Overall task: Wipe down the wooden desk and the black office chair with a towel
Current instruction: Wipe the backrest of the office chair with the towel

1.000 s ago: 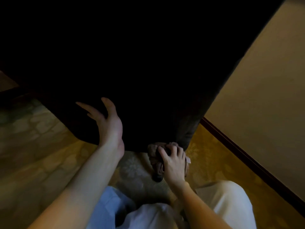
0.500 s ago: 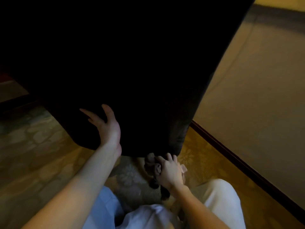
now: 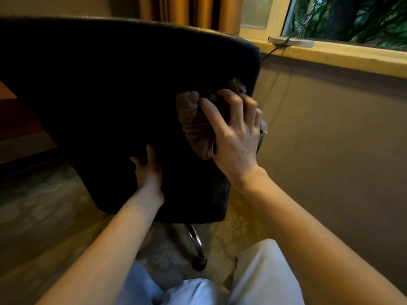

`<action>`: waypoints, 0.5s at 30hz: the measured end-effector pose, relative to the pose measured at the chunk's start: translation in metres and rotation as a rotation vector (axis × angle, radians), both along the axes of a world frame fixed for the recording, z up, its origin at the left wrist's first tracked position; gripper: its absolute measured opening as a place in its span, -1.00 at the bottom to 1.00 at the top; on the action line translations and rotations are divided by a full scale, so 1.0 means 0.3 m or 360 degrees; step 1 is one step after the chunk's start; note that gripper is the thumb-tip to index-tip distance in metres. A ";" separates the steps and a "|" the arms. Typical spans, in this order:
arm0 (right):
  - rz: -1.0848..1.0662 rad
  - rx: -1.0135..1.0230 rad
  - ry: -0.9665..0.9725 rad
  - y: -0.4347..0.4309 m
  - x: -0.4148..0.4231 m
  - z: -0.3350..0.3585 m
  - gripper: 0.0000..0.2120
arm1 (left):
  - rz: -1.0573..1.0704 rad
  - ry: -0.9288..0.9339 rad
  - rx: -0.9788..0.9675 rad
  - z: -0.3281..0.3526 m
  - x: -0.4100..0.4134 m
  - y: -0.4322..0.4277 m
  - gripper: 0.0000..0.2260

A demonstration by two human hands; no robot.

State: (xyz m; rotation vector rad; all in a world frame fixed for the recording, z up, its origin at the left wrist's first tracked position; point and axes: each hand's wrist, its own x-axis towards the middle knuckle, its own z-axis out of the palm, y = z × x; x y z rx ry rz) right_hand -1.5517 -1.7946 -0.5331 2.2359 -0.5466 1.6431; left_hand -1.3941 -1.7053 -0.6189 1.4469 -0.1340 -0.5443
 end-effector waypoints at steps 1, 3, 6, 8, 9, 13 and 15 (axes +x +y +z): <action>0.0027 0.0004 -0.0017 -0.014 0.008 -0.032 -0.57 | 0.0030 0.0072 -0.0052 0.012 0.013 0.005 -0.28; 0.0062 0.0045 -0.0008 -0.043 0.018 -0.109 -0.58 | -0.0144 0.0275 -0.0229 -0.004 0.075 -0.012 -0.07; 0.0045 0.0147 0.0082 -0.069 0.024 -0.220 -0.61 | -0.0387 0.0375 -0.0343 -0.011 0.116 -0.028 0.01; 0.0035 0.0198 0.0101 -0.082 0.032 -0.286 -0.62 | -0.0356 0.0328 -0.0373 0.011 0.084 -0.017 -0.03; 0.0026 0.0223 0.0086 -0.087 0.033 -0.320 -0.63 | -0.0305 0.0295 -0.0387 0.017 0.060 -0.012 -0.05; -0.0034 0.0384 0.0170 -0.111 0.015 -0.499 -0.55 | -0.0222 0.0180 -0.0382 0.001 -0.020 -0.044 -0.23; -0.0061 0.0557 0.0265 -0.117 -0.005 -0.612 -0.53 | -0.0159 0.0187 -0.0351 -0.020 -0.040 -0.076 -0.25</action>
